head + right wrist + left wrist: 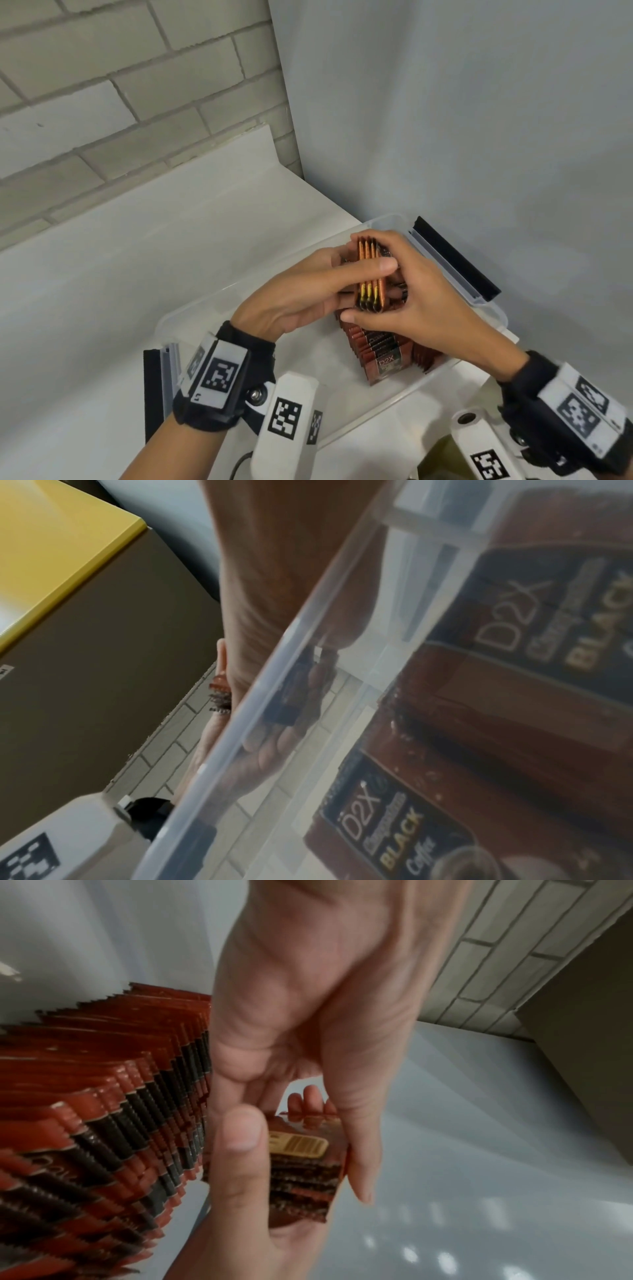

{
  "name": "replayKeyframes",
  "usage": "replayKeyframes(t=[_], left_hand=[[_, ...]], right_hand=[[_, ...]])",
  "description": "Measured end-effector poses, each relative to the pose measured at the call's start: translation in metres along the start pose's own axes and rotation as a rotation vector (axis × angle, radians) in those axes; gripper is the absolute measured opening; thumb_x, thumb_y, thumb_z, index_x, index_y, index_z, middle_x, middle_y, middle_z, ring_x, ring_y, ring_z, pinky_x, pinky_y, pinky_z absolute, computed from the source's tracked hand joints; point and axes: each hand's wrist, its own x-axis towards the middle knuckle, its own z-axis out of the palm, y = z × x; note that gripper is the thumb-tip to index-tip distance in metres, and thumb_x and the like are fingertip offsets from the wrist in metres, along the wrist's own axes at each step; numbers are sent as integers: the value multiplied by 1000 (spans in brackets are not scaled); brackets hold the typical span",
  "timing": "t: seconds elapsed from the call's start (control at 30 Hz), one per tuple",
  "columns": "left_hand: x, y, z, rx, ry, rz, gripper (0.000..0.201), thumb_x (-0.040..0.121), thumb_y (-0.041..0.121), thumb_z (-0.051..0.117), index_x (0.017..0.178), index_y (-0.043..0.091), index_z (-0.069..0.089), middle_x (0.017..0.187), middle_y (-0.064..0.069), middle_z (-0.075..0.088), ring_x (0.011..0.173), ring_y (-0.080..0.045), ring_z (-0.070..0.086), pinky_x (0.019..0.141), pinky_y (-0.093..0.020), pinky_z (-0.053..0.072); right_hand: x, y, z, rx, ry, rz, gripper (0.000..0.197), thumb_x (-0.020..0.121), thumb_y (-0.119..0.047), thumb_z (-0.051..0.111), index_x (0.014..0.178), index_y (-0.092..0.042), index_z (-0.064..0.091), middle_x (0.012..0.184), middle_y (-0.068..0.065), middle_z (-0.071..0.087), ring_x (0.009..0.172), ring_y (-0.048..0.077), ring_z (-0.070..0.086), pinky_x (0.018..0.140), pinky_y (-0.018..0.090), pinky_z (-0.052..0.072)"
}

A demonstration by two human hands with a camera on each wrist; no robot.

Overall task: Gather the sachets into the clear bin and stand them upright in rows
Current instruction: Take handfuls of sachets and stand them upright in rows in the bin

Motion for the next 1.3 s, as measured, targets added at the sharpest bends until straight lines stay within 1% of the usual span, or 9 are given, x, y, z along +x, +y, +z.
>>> replayKeyframes(t=[0.2, 0.3, 0.37, 0.6, 0.8, 0.87, 1.0, 1.13, 1.3], left_hand=[[3, -3, -5, -33, 81, -17, 16, 93, 7, 49, 98, 8, 64, 86, -9, 70, 74, -13, 67, 67, -22, 55], [5, -1, -7, -130, 158, 53, 18, 89, 7, 53, 103, 5, 64, 90, -12, 71, 77, -17, 69, 71, -25, 56], [6, 0, -9, -177, 197, 105, 25, 79, 13, 61, 103, 6, 64, 89, -11, 72, 76, -17, 69, 72, -26, 56], [7, -4, -15, -197, 229, 211, 24, 77, 17, 65, 100, 8, 67, 97, -12, 73, 87, -22, 70, 80, -31, 56], [8, -4, -20, -232, 259, 209, 26, 79, 22, 64, 103, 13, 68, 100, -9, 73, 92, -21, 70, 86, -33, 55], [9, -4, -23, -279, 299, 219, 30, 79, 23, 64, 107, 11, 67, 102, -10, 72, 93, -21, 69, 86, -33, 56], [11, -3, -25, -333, 337, 210, 42, 78, 23, 65, 117, 6, 63, 102, -10, 72, 91, -18, 70, 82, -31, 57], [13, -3, -23, -362, 344, 174, 34, 90, 20, 57, 121, 5, 60, 101, -9, 72, 88, -17, 70, 75, -29, 57], [13, -3, -23, -367, 379, 140, 41, 91, 19, 56, 129, 3, 54, 109, -13, 69, 92, -19, 69, 77, -30, 57]], right_hand=[[1, 8, 3, -14, -84, 85, 105, 54, -67, 75, 142, -43, 23, 132, -30, 27, 128, -6, 25, 101, 3, 25], [2, 8, -1, 203, 26, 189, 101, 57, -79, 68, 140, -47, 20, 136, -22, 33, 128, -2, 37, 102, 19, 40], [3, 7, -3, 328, 121, 238, 90, 62, -80, 63, 135, -41, 28, 128, -16, 47, 116, -4, 51, 91, 21, 49], [6, 6, -9, 516, 220, 399, 38, 76, -25, 71, 103, -5, 55, 82, 4, 72, 67, 11, 67, 65, 19, 53], [7, 10, -17, 610, 378, 371, 25, 79, -21, 68, 101, -14, 59, 78, 8, 65, 68, 12, 60, 70, 21, 51], [4, 10, -26, 548, 320, 355, 27, 83, -23, 64, 109, -18, 61, 88, 10, 63, 74, 12, 59, 73, 22, 50], [-6, 3, -48, 316, -88, 248, 29, 91, -19, 57, 119, -24, 64, 111, 1, 67, 98, 20, 67, 83, 31, 56], [-11, -7, -55, 280, -269, 222, 25, 83, -30, 67, 108, -26, 64, 80, -11, 60, 70, 12, 49, 66, 22, 43], [-12, -21, -56, 57, -436, 144, 9, 77, -33, 72, 84, -27, 73, 69, -16, 60, 62, 8, 48, 60, 17, 38]])
